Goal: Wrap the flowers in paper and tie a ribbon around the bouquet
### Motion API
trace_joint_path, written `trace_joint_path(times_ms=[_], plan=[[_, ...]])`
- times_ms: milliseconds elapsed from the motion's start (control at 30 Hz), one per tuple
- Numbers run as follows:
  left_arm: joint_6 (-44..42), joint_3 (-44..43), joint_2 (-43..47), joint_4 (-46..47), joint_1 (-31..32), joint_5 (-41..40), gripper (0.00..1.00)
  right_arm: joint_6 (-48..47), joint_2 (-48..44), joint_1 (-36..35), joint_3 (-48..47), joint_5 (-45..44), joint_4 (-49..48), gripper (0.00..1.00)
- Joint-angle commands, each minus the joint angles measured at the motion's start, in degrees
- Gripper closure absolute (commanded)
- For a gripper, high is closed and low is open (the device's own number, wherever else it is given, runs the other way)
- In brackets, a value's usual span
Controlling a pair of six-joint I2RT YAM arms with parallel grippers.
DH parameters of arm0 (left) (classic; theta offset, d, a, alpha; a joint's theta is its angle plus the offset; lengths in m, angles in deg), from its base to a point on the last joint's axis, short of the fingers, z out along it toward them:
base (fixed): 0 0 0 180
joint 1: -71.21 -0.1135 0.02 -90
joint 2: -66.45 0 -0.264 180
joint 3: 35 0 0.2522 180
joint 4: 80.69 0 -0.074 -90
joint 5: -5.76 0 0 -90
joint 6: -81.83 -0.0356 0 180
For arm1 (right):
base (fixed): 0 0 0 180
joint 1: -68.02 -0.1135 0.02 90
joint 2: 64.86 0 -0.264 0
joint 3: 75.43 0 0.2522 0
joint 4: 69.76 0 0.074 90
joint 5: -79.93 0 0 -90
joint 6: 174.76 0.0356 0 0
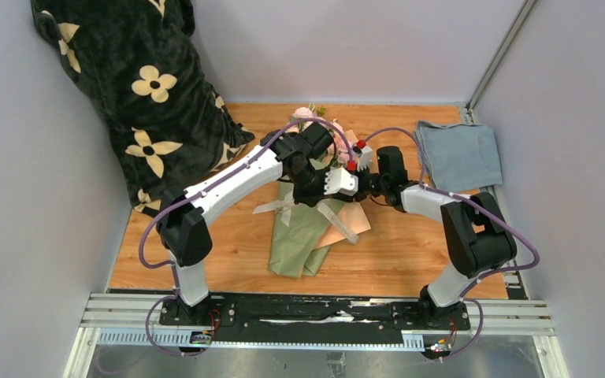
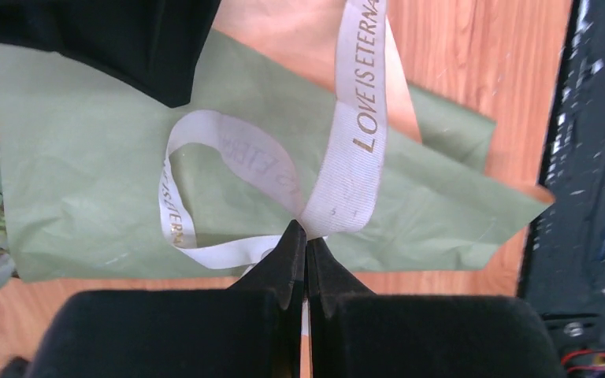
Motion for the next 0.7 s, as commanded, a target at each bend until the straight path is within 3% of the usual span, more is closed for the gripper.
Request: trace_joint_path(times_ms=[0,200,400,533,667], plan=[[10.9,-4.8,-0.6,-2.7,-2.1,6.3,1.00,-4.8,-2.4,1.6,0.4,2.1,3.7,0.70],[16.6,-11.9,-9.1,-2.7,-7.2,4.9,1.00,-6.8,-8.0,3.6,1.5,1.9,4.9,0.70],[18.4,-13.3,-12.8,0.3,-8.9,7.3,1.00,-6.4,-16.9,4.7,6.4,-6.6,1.6,0.71],[20.2,-14.0,-13.6,4.4,-9.0,7.5,1.00,-4.2,-23.3,0.6,13.4,-9.6,-10.1,0.72],[20.1,-13.9,-12.5,5.8,-9.0,7.0,1.00,-8.1,-25.8,-11.0,23.8,-10.6,-30.1,0.74]])
